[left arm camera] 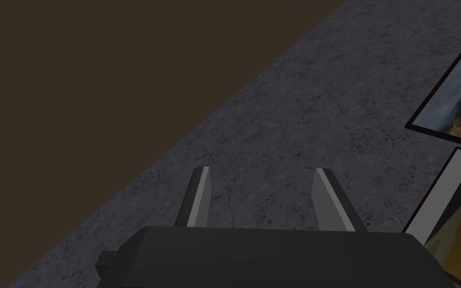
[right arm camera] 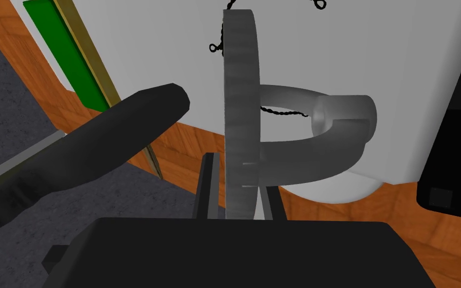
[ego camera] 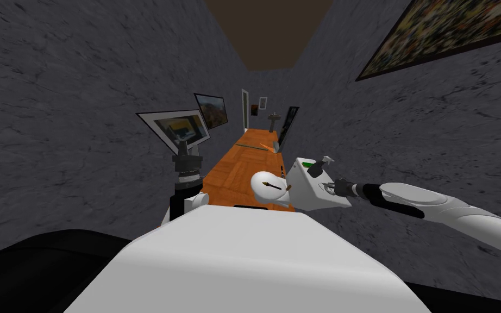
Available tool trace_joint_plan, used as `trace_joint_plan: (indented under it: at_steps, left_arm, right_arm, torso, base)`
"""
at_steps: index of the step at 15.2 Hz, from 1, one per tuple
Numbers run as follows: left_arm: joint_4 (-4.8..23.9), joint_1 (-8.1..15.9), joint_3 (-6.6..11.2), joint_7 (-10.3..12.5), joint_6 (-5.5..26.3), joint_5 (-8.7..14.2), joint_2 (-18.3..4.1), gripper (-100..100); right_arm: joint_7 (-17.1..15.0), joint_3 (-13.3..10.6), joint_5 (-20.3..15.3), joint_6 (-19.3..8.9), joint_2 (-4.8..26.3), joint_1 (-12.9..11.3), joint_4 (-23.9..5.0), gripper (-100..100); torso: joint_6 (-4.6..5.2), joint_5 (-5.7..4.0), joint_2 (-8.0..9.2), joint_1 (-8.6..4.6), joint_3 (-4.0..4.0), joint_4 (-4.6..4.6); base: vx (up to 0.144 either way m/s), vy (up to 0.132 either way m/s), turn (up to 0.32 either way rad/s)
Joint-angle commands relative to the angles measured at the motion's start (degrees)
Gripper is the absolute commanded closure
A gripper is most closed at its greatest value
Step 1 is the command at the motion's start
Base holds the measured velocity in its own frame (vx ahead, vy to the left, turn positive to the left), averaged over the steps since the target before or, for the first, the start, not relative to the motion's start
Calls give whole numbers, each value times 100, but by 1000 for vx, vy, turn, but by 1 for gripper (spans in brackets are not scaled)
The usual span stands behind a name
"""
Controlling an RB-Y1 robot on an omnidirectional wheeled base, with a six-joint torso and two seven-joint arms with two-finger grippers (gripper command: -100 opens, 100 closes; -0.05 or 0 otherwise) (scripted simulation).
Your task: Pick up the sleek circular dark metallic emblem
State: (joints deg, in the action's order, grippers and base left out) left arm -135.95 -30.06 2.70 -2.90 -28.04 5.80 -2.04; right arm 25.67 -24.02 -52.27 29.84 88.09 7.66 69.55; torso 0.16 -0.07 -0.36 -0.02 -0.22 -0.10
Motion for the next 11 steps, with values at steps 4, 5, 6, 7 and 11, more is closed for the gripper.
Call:
trace_joint_plan:
  at_steps: [4, 5, 6, 7, 11]
  left_arm:
    - [0, 0, 0, 0, 0, 0, 0, 0]
    - [0, 0, 0, 0, 0, 0, 0, 0]
    - [0, 0, 0, 0, 0, 0, 0, 0]
    - [0, 1, 0, 0, 0, 0, 0, 0]
    - [0, 1, 0, 0, 0, 0, 0, 0]
  right_arm:
    - [600, -15, 553, 32, 109, 117, 18, 100]
    - [721, -15, 591, 32, 109, 117, 18, 100]
    - [731, -15, 591, 32, 109, 117, 18, 100]
    - [931, -26, 833, 59, 187, 197, 23, 100]
    - [1073, -35, 934, 69, 176, 190, 19, 100]
  torso:
    - [-4, -1, 6, 0, 3, 0]
    - [-2, 0, 3, 3, 1, 0]
    - [-8, 0, 3, 4, 1, 1]
    - [-15, 1, 7, 3, 4, 3]
    - [-14, 9, 11, 8, 9, 8]
  base:
    - [65, 37, -106]
    - [75, 47, -115]
    - [42, 32, -14]
    - [70, 49, -134]
    - [54, 36, -68]
